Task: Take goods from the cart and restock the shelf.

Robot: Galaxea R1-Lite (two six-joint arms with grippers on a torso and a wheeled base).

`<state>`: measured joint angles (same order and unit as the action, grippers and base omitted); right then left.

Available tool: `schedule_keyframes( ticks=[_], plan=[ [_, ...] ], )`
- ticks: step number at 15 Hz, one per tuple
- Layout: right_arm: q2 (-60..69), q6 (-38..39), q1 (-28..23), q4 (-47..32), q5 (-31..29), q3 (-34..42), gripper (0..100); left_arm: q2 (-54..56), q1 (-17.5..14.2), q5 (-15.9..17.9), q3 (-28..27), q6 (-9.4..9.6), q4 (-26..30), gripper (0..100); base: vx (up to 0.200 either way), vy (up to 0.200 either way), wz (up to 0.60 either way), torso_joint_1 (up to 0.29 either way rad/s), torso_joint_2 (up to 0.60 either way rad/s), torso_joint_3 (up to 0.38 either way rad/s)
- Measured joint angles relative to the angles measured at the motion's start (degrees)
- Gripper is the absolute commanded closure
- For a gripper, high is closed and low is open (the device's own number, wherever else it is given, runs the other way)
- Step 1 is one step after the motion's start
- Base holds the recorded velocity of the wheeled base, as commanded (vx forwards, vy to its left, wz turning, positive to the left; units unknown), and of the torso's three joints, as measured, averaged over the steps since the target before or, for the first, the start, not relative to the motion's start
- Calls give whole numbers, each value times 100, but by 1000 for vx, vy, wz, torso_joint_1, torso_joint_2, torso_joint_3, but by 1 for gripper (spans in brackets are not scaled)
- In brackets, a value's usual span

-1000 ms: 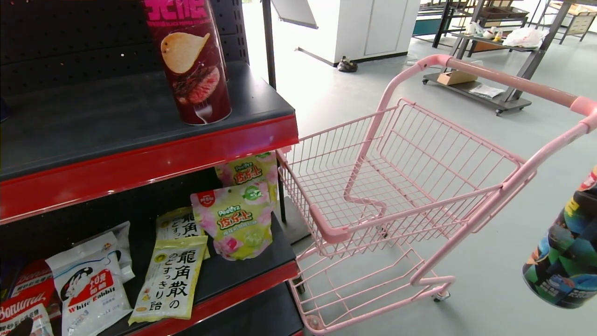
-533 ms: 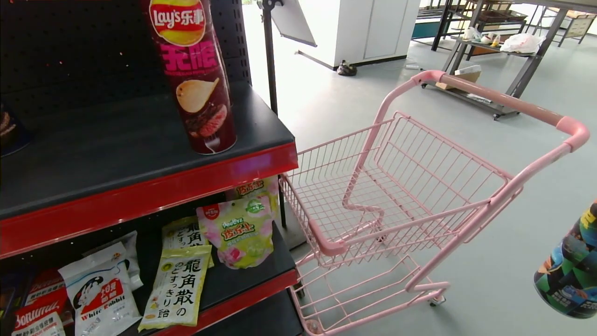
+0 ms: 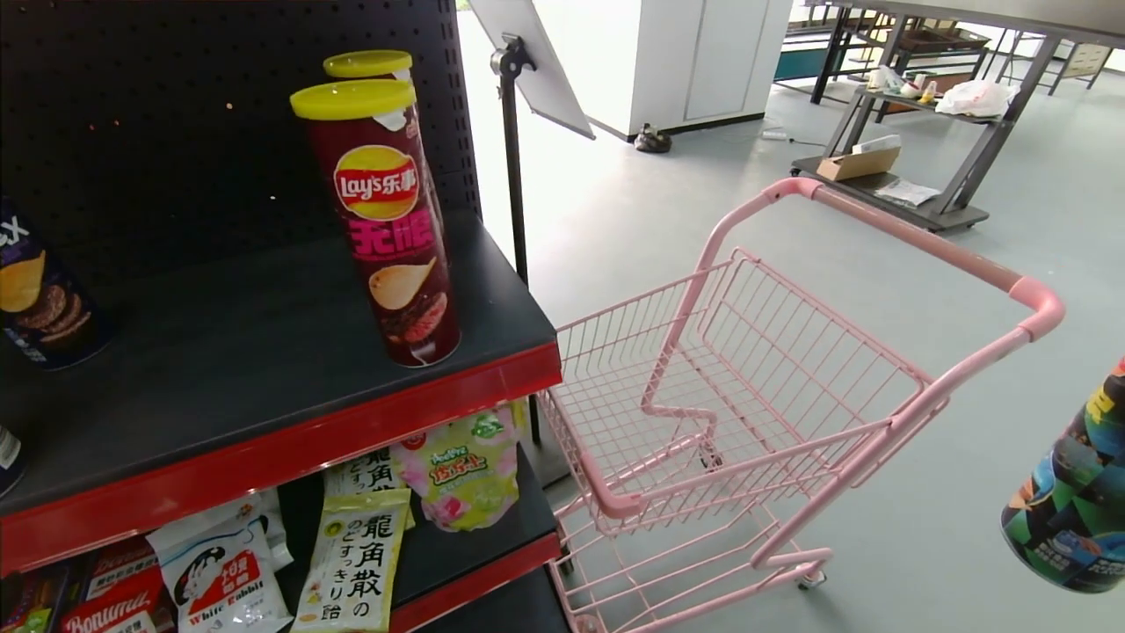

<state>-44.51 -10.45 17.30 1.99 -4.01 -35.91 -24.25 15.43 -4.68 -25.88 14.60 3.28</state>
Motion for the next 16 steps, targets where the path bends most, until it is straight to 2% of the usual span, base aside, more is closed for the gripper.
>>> schedule_keyframes(
  ticks=[1,4,9,10,16],
  plan=[
    [-44,0,0,22,5,-20,100,-63,0,-18,-35,41,0,0,0,0,0,193,-583,-383],
    [-171,-44,0,46,16,-74,100,-161,-4,-128,-60,96,28,0,-200,0,0,126,-330,-219],
    [-262,-68,0,35,22,-52,100,-194,0,-123,-41,96,27,0,-200,0,0,16,-43,-25],
    [-271,-68,0,30,16,-44,100,-194,2,-123,-30,96,30,0,0,0,0,0,0,0],
    [-271,-71,1,33,0,0,100,-190,0,-106,-22,96,22,0,0,0,600,3,2,3]
  ],
)
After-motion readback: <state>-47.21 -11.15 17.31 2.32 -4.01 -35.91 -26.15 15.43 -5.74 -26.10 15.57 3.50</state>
